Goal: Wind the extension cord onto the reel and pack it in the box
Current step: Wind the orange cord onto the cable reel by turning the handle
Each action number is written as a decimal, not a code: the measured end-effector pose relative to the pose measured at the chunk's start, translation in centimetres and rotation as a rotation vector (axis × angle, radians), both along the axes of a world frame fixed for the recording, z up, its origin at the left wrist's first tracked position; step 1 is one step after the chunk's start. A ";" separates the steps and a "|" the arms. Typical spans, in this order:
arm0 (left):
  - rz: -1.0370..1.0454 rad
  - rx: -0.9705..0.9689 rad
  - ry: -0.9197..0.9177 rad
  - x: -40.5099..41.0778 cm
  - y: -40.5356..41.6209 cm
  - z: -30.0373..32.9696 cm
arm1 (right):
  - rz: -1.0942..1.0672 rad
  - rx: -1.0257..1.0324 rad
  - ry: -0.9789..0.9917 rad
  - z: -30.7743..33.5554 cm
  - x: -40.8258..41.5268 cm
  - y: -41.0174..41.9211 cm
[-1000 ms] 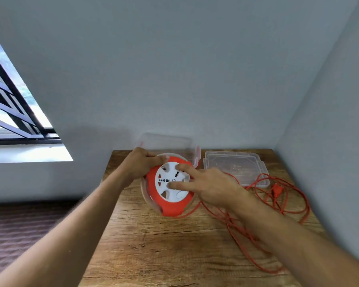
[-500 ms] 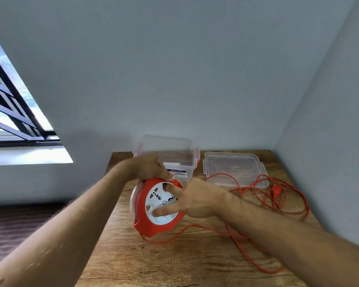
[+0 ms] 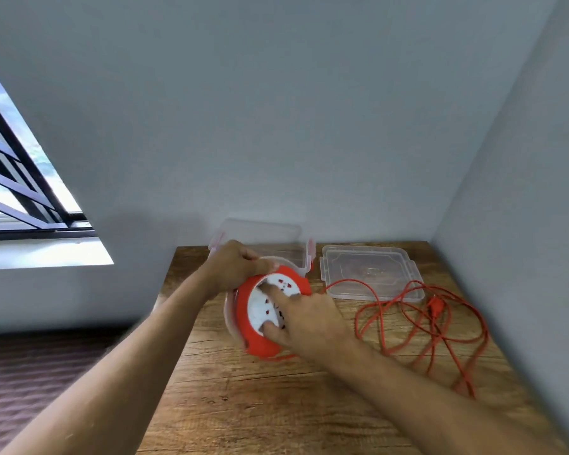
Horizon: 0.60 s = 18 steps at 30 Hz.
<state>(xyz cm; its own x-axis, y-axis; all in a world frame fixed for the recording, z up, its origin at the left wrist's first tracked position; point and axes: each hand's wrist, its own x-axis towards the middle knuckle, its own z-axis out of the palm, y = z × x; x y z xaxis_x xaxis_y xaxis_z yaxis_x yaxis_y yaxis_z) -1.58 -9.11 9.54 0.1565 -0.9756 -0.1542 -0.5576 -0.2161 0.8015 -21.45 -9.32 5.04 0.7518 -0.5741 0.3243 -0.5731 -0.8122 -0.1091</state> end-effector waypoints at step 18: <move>0.254 -0.030 0.192 0.1 2.0 -3.0 | 0.259 -0.066 0.247 0.9 -3.2 -2.3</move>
